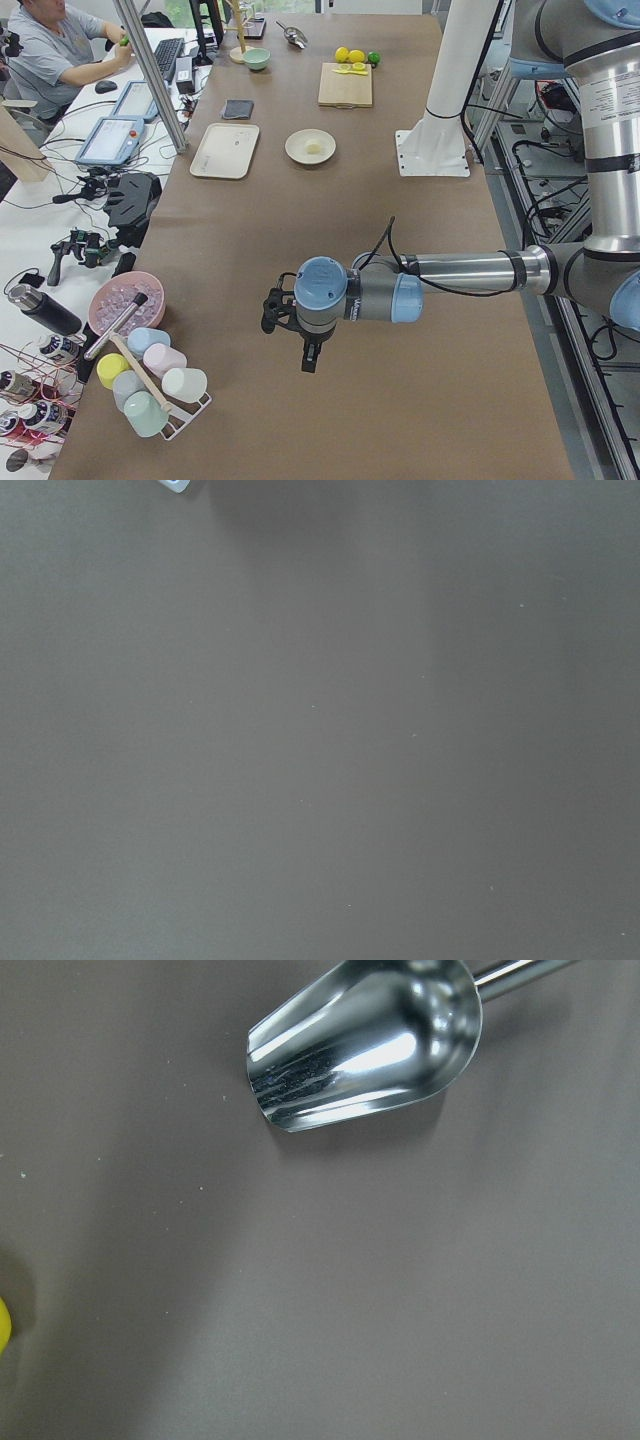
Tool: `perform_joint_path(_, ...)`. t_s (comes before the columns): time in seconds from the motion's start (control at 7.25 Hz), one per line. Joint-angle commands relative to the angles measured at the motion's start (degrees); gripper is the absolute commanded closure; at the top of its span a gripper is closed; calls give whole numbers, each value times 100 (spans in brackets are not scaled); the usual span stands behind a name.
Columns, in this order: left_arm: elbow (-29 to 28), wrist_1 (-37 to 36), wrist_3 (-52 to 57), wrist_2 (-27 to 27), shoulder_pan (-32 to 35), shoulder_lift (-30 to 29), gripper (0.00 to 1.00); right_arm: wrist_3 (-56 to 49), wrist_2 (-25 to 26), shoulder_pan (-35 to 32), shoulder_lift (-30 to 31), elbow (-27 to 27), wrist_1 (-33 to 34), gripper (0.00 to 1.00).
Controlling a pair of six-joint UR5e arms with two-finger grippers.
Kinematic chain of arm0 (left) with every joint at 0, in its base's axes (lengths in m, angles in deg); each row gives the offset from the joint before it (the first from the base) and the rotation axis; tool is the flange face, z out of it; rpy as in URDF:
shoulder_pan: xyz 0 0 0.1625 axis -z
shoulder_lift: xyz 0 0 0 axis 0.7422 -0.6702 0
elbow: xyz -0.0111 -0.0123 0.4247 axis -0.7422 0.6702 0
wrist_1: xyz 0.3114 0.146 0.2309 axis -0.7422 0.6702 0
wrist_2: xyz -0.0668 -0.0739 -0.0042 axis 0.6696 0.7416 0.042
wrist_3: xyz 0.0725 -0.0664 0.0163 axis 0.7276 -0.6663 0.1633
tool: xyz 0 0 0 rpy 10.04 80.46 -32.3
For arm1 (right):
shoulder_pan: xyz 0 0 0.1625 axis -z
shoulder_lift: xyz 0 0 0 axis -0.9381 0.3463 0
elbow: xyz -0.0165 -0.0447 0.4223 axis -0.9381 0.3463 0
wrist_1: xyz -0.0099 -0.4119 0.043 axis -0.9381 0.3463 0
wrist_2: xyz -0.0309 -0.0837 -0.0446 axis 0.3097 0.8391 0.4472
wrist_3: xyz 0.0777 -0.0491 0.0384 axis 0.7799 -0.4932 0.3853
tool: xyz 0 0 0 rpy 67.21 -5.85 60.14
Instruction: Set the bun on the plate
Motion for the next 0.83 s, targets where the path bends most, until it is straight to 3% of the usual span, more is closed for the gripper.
perform_joint_path(0.0,25,-10,-127,-1,-6,-18,2,7,0,7,-21,3,10,0)
perform_joint_path(0.14,121,34,-728,-1,-41,-70,2,7,0,7,-21,3,10,0)
perform_joint_path(0.69,245,60,-743,-10,-50,-27,2,-2,43,-1,84,-111,10,0)
